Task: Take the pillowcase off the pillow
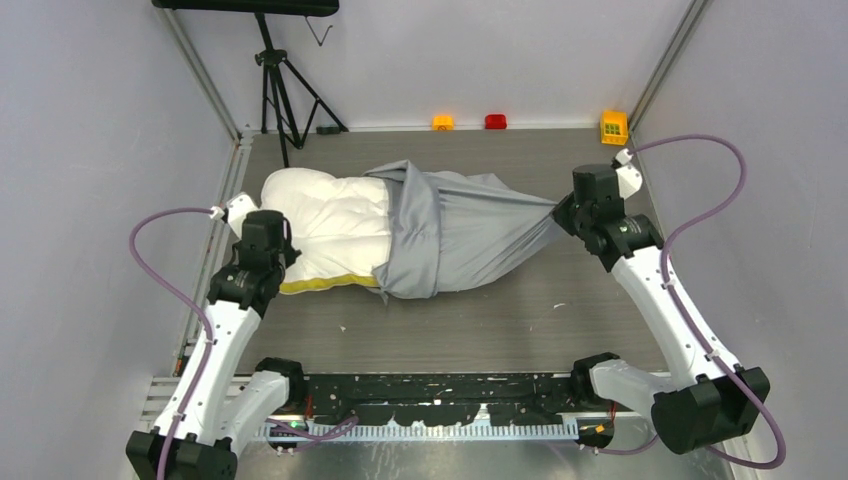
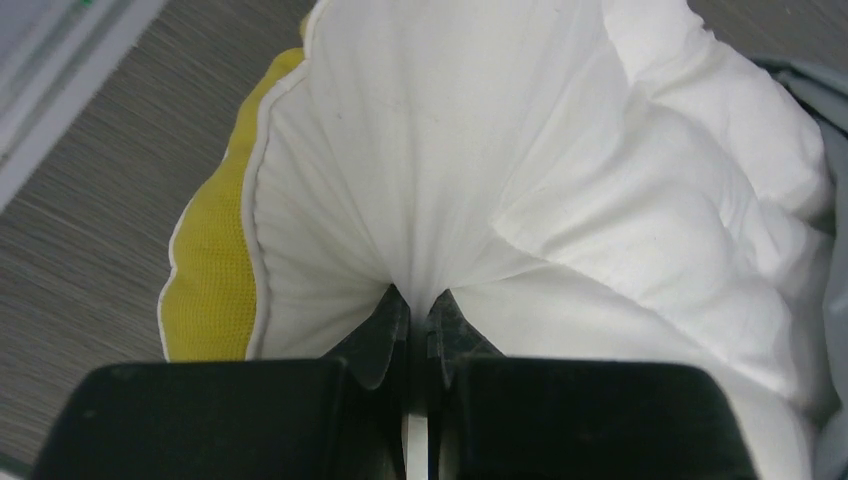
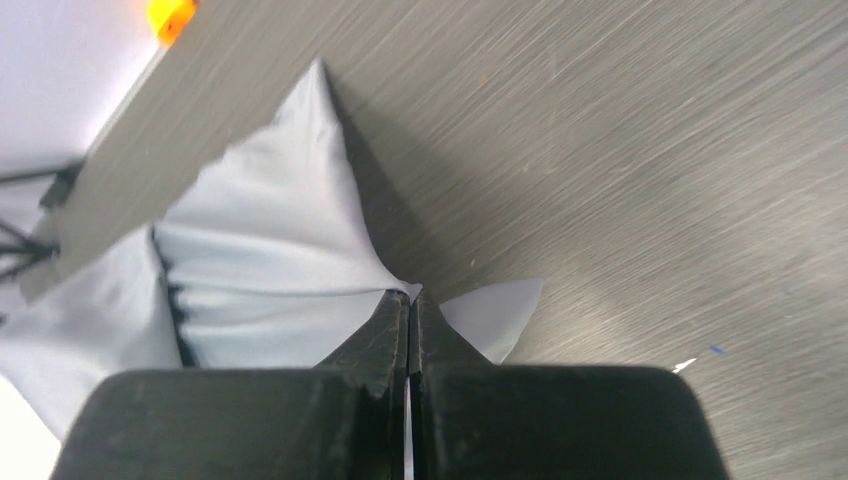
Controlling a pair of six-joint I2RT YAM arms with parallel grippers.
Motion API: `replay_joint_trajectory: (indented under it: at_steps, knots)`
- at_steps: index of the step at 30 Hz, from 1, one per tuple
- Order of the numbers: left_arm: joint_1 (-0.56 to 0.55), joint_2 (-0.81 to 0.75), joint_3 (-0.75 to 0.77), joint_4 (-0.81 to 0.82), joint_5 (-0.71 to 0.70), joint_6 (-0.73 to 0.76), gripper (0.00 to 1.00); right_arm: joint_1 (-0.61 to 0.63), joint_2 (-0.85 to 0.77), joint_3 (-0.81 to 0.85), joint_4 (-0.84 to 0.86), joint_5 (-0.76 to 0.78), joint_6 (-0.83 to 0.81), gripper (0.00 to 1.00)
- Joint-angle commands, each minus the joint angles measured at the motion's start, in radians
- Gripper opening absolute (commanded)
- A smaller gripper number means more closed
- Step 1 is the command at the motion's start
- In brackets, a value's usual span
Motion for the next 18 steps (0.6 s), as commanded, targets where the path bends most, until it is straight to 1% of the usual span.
replay_joint_trajectory:
  at_steps: [1, 3, 6, 9, 12, 15, 17, 18]
  knots:
    - [0.01, -0.008, 0.113, 0.022, -0.364, 0.077, 0.0, -0.059, 0.014, 0.142, -0.169, 0.345, 0.091, 0.0]
    - [0.01, -0.02, 0.122, 0.006, -0.413, 0.072, 0.0, -0.078, -0.006, 0.156, -0.185, 0.407, 0.097, 0.0]
    - [0.01, -0.046, 0.102, -0.04, -0.504, -0.014, 0.0, -0.104, -0.067, 0.153, -0.185, 0.484, 0.108, 0.0]
    - [0.01, -0.073, 0.076, -0.042, -0.56, -0.024, 0.0, -0.11, -0.135, 0.141, -0.185, 0.528, 0.118, 0.0]
    - [0.01, -0.083, 0.065, -0.036, -0.554, -0.024, 0.0, -0.111, -0.199, 0.103, -0.161, 0.565, 0.113, 0.0]
    - [0.01, -0.068, 0.061, -0.026, -0.517, -0.026, 0.0, -0.11, -0.223, 0.101, -0.154, 0.594, 0.101, 0.0]
    - [0.01, -0.055, 0.059, -0.019, -0.471, -0.02, 0.0, -0.11, -0.226, 0.101, -0.138, 0.577, 0.076, 0.0]
    - [0.01, -0.051, 0.055, -0.001, -0.439, -0.01, 0.0, -0.11, -0.226, 0.096, -0.121, 0.532, 0.053, 0.0]
